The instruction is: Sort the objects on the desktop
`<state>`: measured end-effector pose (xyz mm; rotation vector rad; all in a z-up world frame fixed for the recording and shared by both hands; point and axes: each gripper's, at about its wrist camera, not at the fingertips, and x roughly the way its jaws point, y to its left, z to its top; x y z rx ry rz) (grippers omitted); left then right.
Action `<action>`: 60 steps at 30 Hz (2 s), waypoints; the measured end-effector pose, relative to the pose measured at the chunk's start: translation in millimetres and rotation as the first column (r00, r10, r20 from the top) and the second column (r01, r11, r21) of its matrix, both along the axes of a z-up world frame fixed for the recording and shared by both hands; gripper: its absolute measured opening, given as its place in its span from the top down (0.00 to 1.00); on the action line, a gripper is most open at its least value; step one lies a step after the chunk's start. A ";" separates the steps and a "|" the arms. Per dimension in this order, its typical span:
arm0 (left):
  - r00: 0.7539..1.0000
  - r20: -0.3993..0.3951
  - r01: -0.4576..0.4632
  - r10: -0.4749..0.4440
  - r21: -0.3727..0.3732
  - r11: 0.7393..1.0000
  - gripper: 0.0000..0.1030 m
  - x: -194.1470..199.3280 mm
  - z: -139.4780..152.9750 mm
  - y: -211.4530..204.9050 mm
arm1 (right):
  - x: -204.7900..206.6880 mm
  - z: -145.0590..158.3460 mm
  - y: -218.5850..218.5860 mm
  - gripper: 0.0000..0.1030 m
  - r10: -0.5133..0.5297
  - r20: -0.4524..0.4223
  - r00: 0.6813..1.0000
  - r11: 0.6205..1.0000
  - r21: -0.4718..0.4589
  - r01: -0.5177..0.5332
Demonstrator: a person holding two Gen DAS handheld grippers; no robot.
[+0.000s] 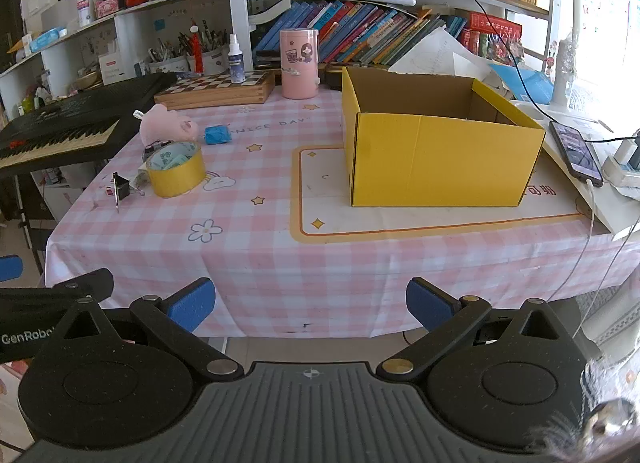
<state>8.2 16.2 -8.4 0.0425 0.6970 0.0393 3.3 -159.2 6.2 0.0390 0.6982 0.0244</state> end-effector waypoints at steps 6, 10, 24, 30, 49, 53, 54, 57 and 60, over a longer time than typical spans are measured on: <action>1.000 -0.005 0.004 -0.004 -0.001 1.000 0.00 -0.3 -0.7 1.5 | 0.2 0.7 2.2 0.00 0.005 0.002 1.000 1.000 -0.001 -0.005; 1.000 -0.011 0.001 -0.001 -0.002 1.000 0.00 -0.2 -1.1 3.1 | 0.3 0.8 4.8 0.00 0.009 0.003 1.000 1.000 -0.002 -0.009; 1.000 -0.016 0.017 -0.017 -0.003 1.000 0.00 0.9 -2.8 5.9 | 1.5 1.4 11.4 0.02 0.020 0.006 1.000 1.000 -0.005 -0.020; 0.999 -0.014 0.033 -0.033 -0.012 0.999 0.00 3.8 -3.6 8.1 | 4.6 0.8 14.4 0.12 0.028 0.000 1.000 1.000 -0.008 -0.028; 0.998 -0.017 0.052 -0.053 -0.032 0.998 0.01 7.9 -7.0 23.1 | 9.6 -7.2 25.7 0.24 0.033 -0.034 0.999 0.999 0.017 -0.032; 1.000 -0.009 0.030 -0.030 -0.034 0.999 0.01 7.2 -4.9 30.1 | 11.7 -6.6 32.3 0.24 0.055 -0.038 0.998 0.998 0.022 -0.054; 1.000 -0.007 0.024 -0.024 -0.033 0.999 0.01 7.3 -4.4 31.6 | 12.6 -6.0 34.3 0.24 0.062 -0.037 0.997 0.998 0.022 -0.061; 1.000 -0.007 0.005 -0.006 -0.037 0.999 0.01 7.0 -4.0 37.5 | 15.6 -5.6 40.3 0.25 0.086 -0.039 0.996 0.996 0.027 -0.085; 1.000 -0.004 -0.004 0.004 -0.034 0.999 0.02 7.3 -4.1 41.5 | 18.9 -4.6 45.6 0.27 0.121 -0.035 0.992 0.992 0.024 -0.120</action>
